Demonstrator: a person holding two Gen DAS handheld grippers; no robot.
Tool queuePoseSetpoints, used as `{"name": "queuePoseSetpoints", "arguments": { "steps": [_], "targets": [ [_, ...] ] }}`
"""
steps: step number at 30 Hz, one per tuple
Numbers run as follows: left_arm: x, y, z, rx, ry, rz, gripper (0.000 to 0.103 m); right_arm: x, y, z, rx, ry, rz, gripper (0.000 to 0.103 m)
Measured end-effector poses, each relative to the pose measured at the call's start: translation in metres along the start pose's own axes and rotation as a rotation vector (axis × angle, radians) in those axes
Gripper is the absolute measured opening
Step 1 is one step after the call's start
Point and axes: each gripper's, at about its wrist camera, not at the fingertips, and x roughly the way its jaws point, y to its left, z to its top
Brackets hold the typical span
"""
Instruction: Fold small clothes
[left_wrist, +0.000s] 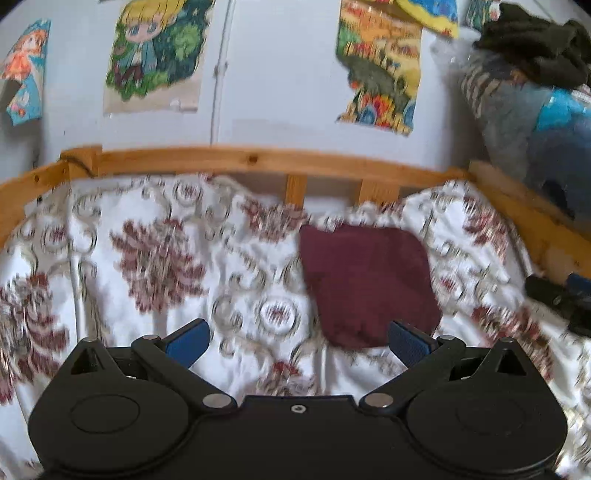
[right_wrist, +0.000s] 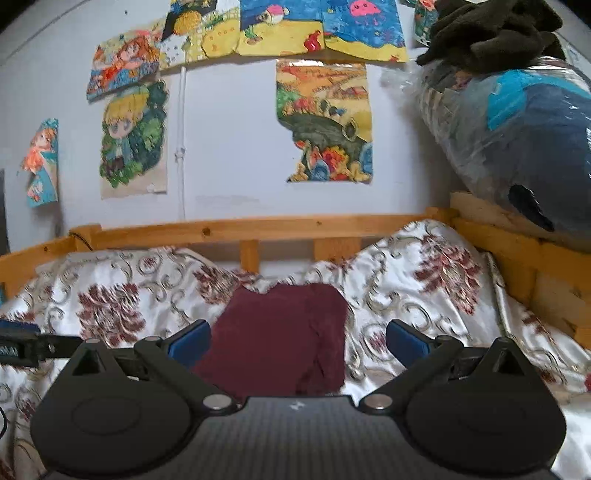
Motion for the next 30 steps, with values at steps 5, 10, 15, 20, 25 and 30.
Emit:
{"name": "queuePoseSetpoints", "arguments": {
  "steps": [5,10,15,20,25,30],
  "targets": [
    [0.010,0.006,-0.030,0.023,0.063,0.030,0.102,-0.002,0.008,-0.026,-0.040,0.051,-0.011,0.103],
    [0.012,0.003,-0.033,0.054,0.043,0.040,0.102,0.003,0.010,-0.043,-0.024,0.122,-0.040,0.103],
    [0.016,0.003,-0.035,0.063,0.055,0.045,0.102,0.004,0.007,-0.045,-0.019,0.129,-0.062,0.103],
    [0.019,0.005,-0.035,0.045,0.067,0.055,0.102,0.006,0.007,-0.046,-0.010,0.138,-0.059,0.103],
    [0.019,0.005,-0.037,0.049,0.069,0.064,0.102,0.007,0.008,-0.047,-0.014,0.144,-0.047,0.103],
    [0.019,0.004,-0.036,0.055,0.071,0.063,0.102,0.006,0.007,-0.047,-0.007,0.146,-0.048,0.103]
  ]
}}
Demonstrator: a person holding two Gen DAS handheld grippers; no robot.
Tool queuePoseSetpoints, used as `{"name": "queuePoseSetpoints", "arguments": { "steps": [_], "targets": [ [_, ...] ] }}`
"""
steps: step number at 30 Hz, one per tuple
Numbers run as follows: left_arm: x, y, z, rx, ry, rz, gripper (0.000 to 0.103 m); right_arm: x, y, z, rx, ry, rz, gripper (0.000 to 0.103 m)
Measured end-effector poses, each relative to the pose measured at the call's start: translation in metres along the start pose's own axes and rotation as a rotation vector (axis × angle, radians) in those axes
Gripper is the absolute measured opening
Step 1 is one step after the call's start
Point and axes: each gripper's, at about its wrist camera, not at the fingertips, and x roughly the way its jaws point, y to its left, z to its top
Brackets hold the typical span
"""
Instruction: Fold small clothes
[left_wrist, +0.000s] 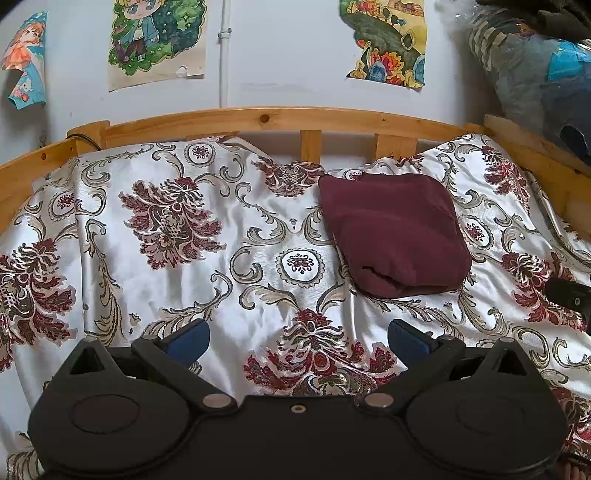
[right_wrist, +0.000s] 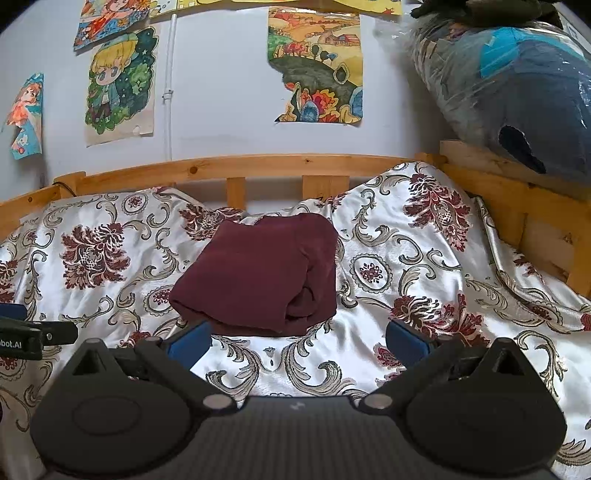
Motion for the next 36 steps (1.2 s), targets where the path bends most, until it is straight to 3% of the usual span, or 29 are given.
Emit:
{"name": "queuePoseSetpoints", "arguments": {
  "steps": [36],
  "targets": [
    [-0.0008,-0.0014,-0.0007,0.004,-0.001,0.001,0.102,0.0005,-0.0001,-0.0002,0.013,0.007,0.000,0.103]
  ]
}}
